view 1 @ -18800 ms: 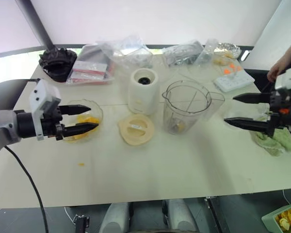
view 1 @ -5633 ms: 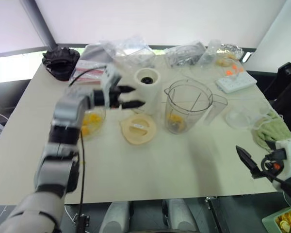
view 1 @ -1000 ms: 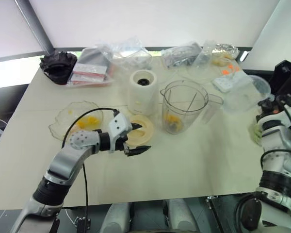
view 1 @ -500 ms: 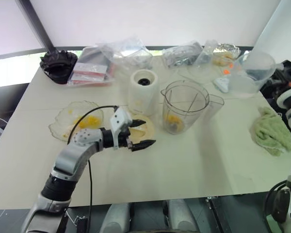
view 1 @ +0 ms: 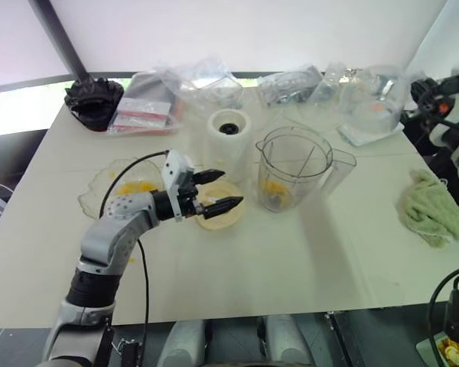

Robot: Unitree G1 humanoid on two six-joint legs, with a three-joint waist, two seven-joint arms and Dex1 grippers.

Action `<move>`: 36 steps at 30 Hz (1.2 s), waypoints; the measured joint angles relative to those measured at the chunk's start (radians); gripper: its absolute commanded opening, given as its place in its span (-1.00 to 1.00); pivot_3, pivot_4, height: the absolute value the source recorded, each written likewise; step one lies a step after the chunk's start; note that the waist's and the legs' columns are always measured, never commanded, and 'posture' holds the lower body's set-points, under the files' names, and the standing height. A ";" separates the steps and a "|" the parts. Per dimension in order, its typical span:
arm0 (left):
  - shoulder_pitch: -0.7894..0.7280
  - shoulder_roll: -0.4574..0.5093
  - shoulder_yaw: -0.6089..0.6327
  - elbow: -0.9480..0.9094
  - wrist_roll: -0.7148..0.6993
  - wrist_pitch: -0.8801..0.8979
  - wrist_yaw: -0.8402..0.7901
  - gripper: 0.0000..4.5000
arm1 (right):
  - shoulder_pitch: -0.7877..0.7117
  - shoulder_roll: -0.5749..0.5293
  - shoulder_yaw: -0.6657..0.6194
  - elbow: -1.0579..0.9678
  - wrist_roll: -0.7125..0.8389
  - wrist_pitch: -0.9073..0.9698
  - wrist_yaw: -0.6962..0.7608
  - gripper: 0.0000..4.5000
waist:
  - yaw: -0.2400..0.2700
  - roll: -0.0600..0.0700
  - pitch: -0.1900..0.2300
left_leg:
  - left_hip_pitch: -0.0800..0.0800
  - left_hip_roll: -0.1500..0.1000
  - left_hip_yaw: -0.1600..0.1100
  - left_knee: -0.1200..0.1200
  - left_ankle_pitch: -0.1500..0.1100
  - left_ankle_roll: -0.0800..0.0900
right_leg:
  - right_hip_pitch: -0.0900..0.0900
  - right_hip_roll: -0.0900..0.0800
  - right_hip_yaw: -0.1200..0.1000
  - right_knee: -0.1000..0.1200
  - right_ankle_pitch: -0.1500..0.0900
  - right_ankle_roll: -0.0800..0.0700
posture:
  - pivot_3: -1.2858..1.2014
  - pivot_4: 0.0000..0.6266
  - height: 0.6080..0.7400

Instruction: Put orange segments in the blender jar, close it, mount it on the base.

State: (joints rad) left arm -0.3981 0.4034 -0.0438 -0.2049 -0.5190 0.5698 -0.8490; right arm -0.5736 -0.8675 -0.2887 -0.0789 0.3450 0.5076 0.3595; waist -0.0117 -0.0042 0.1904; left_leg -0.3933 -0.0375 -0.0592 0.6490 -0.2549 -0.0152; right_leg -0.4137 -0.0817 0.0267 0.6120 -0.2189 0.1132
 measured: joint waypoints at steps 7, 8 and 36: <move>-0.009 -0.006 -0.003 0.014 0.006 -0.017 0.002 1.00 | 0.003 -0.020 0.040 -0.036 -0.101 -0.067 0.034 -0.99 | -0.002 0.000 0.000 | 0.000 0.000 0.000 0.000 0.000 0.000 | 0.000 0.000 0.000 0.000 0.000 0.000 | 0.03 -0.52 1.00; -0.014 -0.009 -0.004 0.020 0.006 -0.018 0.002 1.00 | 0.003 -0.020 0.047 -0.039 -0.115 -0.078 0.041 -0.99 | -0.001 0.000 0.000 | 0.000 0.000 0.000 0.000 0.000 0.000 | 0.000 0.000 0.000 0.000 0.000 0.000 | 0.03 -0.52 1.00; -0.023 -0.004 -0.023 0.041 0.050 -0.060 -0.017 1.00 | 0.041 -0.021 0.086 -0.074 -0.286 -0.196 0.122 -0.99 | 0.000 -0.001 0.000 | 0.000 0.000 0.000 0.000 0.000 0.000 | 0.000 0.000 0.000 0.000 0.000 0.000 | 0.03 -0.52 1.00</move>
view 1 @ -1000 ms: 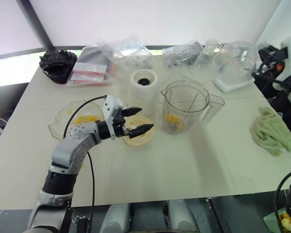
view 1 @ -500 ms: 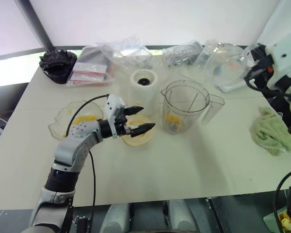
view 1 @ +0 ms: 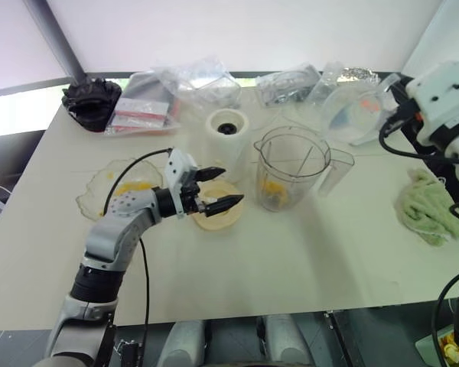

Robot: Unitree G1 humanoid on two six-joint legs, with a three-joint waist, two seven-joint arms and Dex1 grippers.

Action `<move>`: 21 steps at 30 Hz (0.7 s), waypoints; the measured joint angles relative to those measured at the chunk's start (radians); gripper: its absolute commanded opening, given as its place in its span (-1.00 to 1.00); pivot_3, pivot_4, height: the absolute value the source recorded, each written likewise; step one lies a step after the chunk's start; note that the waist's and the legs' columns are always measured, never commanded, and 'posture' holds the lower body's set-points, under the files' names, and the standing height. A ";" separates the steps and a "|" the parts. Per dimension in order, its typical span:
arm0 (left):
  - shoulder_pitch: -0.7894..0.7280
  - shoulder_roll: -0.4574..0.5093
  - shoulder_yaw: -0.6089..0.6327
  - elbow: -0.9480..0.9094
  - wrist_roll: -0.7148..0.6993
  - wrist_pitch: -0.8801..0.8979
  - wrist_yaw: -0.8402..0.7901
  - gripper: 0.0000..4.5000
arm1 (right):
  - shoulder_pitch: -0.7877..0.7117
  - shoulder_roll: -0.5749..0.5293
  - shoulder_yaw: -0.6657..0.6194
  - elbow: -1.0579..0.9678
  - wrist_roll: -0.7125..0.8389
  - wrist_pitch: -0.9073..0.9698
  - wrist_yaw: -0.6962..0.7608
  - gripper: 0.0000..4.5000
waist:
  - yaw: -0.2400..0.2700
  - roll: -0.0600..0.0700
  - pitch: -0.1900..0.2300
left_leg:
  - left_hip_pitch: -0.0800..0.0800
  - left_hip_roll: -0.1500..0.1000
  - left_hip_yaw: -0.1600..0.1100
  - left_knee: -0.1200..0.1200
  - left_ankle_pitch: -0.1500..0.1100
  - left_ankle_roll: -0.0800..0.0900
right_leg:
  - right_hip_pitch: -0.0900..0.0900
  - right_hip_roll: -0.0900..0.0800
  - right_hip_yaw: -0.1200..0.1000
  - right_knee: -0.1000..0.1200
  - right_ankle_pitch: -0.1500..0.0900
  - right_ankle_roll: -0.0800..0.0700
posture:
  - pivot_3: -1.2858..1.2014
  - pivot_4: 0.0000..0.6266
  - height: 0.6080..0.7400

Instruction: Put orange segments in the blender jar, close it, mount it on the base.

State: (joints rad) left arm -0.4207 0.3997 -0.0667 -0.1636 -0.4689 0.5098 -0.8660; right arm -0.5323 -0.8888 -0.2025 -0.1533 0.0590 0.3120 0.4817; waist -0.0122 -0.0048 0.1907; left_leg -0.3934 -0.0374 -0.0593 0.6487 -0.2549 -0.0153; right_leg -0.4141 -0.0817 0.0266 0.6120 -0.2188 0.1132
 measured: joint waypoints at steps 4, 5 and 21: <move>0.000 0.000 0.000 0.000 0.001 0.000 0.000 1.00 | 0.005 0.000 0.002 0.001 -0.018 -0.024 0.008 -0.99 | 0.000 0.000 0.000 | 0.000 0.000 0.000 0.000 0.000 0.000 | 0.000 0.000 0.000 0.000 0.000 0.000 | 0.03 -0.52 1.00; 0.000 0.000 0.000 0.000 0.001 0.000 -0.001 1.00 | 0.005 0.000 0.003 0.001 -0.024 -0.030 0.011 -0.99 | 0.000 0.000 0.000 | 0.000 0.000 0.000 0.000 0.000 0.000 | 0.000 0.000 0.000 0.000 0.000 0.000 | 0.03 -0.52 1.00; 0.000 0.002 0.000 0.000 0.002 0.000 -0.006 1.00 | 0.004 0.032 0.020 0.006 -0.042 -0.047 0.022 -0.99 | -0.001 0.000 0.000 | 0.000 0.000 0.000 0.000 0.000 0.000 | 0.000 0.000 0.000 0.000 0.000 0.000 | 0.03 -0.52 1.00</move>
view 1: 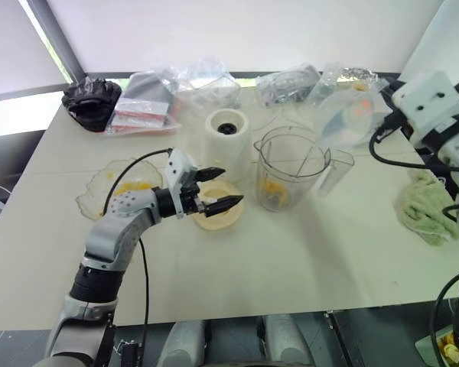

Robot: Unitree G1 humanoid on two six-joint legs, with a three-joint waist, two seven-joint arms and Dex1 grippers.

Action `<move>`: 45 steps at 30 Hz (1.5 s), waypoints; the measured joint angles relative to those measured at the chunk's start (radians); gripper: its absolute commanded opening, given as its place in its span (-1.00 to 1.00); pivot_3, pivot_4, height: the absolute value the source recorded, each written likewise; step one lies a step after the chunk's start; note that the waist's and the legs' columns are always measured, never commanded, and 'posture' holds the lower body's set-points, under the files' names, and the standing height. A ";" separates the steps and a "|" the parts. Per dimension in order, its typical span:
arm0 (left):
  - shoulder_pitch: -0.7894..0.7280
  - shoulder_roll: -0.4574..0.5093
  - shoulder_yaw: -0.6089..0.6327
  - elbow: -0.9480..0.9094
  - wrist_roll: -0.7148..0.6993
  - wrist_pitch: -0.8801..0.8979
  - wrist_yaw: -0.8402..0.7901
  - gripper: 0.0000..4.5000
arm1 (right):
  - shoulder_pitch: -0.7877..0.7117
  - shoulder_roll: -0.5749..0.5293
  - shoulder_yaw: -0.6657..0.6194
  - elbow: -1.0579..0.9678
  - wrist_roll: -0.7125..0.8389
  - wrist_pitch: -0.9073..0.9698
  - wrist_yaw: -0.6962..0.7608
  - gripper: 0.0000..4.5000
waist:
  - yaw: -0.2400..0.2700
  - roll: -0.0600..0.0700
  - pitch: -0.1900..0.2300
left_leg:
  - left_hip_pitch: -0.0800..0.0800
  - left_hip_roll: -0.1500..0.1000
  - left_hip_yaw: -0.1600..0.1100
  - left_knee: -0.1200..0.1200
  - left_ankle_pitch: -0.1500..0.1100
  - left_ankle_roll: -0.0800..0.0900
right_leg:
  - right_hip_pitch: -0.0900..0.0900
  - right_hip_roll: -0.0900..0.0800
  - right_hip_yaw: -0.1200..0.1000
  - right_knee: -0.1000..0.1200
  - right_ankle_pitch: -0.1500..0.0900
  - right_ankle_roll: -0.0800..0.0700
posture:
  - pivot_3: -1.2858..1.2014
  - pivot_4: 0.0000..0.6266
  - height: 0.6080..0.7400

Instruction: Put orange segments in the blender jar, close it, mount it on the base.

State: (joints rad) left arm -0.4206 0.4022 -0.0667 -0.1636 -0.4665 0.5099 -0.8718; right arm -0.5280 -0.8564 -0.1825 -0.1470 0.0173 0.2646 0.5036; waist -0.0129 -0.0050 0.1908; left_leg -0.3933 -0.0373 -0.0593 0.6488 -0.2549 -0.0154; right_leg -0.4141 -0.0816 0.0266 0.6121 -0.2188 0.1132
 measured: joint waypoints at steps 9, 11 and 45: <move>0.000 0.004 0.000 0.001 0.001 0.000 -0.004 1.00 | -0.083 0.135 -0.155 -0.002 0.176 0.293 -0.107 -0.99 | 0.004 0.000 0.000 | 0.000 0.000 -0.001 0.000 0.000 0.000 | 0.000 0.000 0.000 0.000 0.000 0.000 | 0.03 -0.52 1.00; 0.000 0.007 0.000 0.002 0.001 0.000 -0.005 1.00 | -0.084 0.154 -0.191 -0.003 0.204 0.352 -0.139 -0.99 | 0.003 0.000 0.000 | 0.000 0.000 -0.001 0.000 0.000 0.000 | 0.000 0.000 0.000 0.000 0.000 0.000 | 0.03 -0.52 1.00; 0.007 0.028 0.004 -0.035 -0.005 0.024 0.031 1.00 | 0.030 0.451 -0.545 0.743 0.378 -0.070 -0.437 -0.99 | -0.009 0.002 0.000 | 0.002 0.000 0.002 0.000 0.000 0.000 | 0.001 0.001 0.000 0.002 0.001 0.002 | 0.03 -0.52 1.00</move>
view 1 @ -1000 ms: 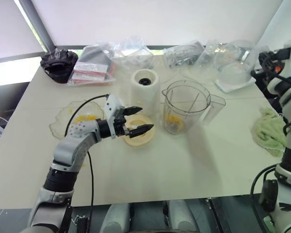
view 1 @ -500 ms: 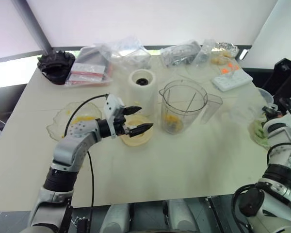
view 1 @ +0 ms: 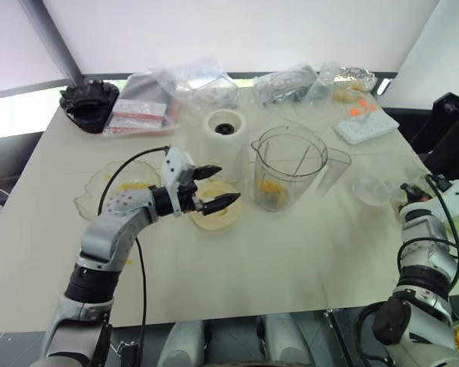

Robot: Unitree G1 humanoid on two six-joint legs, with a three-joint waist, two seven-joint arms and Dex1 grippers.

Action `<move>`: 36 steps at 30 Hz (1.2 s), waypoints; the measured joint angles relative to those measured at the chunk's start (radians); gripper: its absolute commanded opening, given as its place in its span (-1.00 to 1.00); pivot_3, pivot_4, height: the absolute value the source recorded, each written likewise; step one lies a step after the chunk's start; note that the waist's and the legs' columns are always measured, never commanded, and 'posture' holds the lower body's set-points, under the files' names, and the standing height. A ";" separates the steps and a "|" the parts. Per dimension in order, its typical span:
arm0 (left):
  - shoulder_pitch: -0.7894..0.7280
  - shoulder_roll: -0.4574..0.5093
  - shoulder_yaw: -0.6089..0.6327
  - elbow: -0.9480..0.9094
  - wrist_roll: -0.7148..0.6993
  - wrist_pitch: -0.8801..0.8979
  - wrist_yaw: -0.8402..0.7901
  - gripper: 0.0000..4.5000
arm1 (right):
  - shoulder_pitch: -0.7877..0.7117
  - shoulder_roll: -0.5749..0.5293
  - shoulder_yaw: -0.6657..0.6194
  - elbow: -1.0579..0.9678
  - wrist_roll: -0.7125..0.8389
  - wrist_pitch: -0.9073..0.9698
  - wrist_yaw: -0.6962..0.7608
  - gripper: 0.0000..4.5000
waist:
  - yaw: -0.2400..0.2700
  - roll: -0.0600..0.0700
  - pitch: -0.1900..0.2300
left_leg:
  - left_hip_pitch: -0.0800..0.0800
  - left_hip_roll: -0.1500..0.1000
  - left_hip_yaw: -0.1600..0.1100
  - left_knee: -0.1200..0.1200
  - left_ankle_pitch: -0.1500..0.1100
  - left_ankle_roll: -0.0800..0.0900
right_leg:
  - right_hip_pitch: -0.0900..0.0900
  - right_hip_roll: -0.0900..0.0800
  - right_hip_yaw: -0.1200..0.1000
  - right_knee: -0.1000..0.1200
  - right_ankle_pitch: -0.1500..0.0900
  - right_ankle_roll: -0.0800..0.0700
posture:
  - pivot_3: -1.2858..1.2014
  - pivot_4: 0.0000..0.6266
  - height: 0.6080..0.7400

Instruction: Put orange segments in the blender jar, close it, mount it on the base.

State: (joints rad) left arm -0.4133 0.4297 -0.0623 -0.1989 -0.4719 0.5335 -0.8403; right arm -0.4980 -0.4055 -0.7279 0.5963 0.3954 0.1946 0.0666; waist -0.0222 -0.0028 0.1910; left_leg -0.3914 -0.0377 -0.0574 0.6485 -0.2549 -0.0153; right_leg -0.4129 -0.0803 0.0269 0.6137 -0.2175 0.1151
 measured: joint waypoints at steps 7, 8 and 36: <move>0.009 0.003 0.000 -0.008 -0.001 0.008 0.006 1.00 | 0.033 -0.008 0.054 0.004 -0.001 -0.005 0.018 0.10 | 0.000 0.000 0.000 | 0.000 0.000 0.000 0.000 0.000 0.000 | 0.000 0.000 0.000 0.000 -0.001 -0.001 | 0.03 -0.52 1.00; 0.009 0.003 0.000 -0.010 -0.003 0.008 0.006 1.00 | 0.038 -0.008 0.061 0.004 -0.005 -0.008 0.017 0.32 | 0.000 0.000 0.000 | 0.000 0.000 0.000 0.000 0.000 0.000 | 0.000 0.000 0.000 0.000 -0.001 -0.001 | 0.03 -0.52 1.00; -0.097 0.220 -0.082 0.191 0.102 -0.136 -0.266 1.00 | 0.754 -0.183 0.074 -1.050 0.284 0.475 0.187 0.98 | 0.008 0.000 0.000 | 0.000 0.001 -0.002 0.001 0.000 0.000 | 0.000 -0.001 0.000 -0.001 -0.005 -0.003 | 0.03 -0.52 1.00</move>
State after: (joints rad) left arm -0.5108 0.6494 -0.1444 -0.0076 -0.3700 0.3976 -1.1064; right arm 0.2558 -0.5882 -0.6535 -0.4536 0.6791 0.6696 0.2533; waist -0.0145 -0.0031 0.1912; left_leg -0.3917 -0.0363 -0.0593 0.6492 -0.2550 -0.0153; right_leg -0.4126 -0.0814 0.0267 0.6123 -0.2221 0.1120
